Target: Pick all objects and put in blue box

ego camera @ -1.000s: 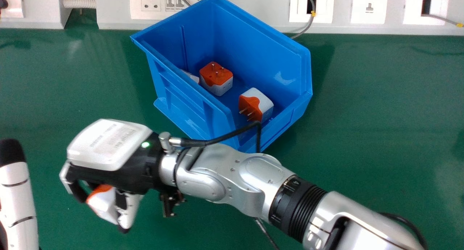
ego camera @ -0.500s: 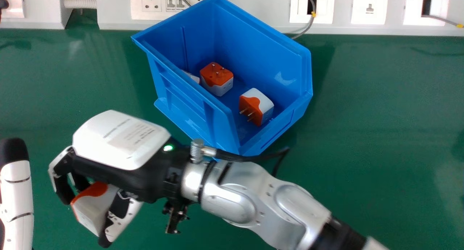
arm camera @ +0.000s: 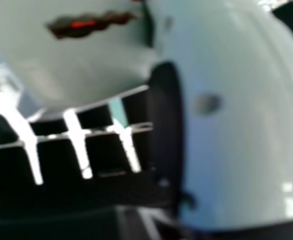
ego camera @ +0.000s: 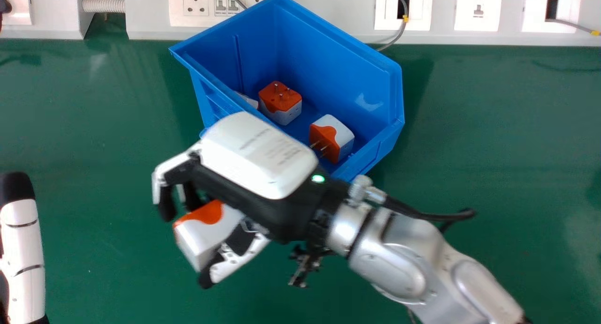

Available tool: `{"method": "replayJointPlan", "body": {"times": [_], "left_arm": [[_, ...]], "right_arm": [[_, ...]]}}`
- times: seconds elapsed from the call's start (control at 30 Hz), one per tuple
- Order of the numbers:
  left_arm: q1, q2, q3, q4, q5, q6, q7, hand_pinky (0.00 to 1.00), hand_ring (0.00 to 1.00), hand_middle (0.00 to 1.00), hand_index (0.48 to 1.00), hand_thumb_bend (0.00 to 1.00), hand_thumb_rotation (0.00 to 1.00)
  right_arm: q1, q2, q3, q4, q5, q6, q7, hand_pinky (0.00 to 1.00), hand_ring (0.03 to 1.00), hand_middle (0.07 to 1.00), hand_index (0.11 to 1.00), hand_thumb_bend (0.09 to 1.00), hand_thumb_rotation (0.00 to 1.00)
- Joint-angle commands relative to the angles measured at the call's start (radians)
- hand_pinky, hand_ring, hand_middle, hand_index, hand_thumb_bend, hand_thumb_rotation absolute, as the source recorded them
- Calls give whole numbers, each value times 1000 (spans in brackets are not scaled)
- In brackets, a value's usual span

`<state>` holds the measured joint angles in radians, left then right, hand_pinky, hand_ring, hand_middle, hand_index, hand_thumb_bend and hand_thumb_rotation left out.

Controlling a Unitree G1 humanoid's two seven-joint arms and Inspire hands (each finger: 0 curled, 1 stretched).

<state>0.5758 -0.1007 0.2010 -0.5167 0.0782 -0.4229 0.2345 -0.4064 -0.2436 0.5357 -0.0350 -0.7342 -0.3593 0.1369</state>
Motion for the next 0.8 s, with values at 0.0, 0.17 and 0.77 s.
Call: {"method": "replayJointPlan", "body": {"times": [0.0,0.17,0.77], "left_arm": [[-4,0,-1,-3,3,1,-13,1000,1000,997,1000,557,859],[-14,-3,4,-3,1,7,-23,1000,1000,997,1000,528,860],[-58,5,28,10,-5,13,-43,1000,1000,987,981,483,827]], "right_arm": [[13,-23,-45,-53,29,-33,-25,125,179,250,472,481,150],[91,-83,-123,-63,38,-95,-94,114,161,236,471,483,149],[325,-213,-383,-68,91,-204,-222,56,91,146,470,482,156]]}}
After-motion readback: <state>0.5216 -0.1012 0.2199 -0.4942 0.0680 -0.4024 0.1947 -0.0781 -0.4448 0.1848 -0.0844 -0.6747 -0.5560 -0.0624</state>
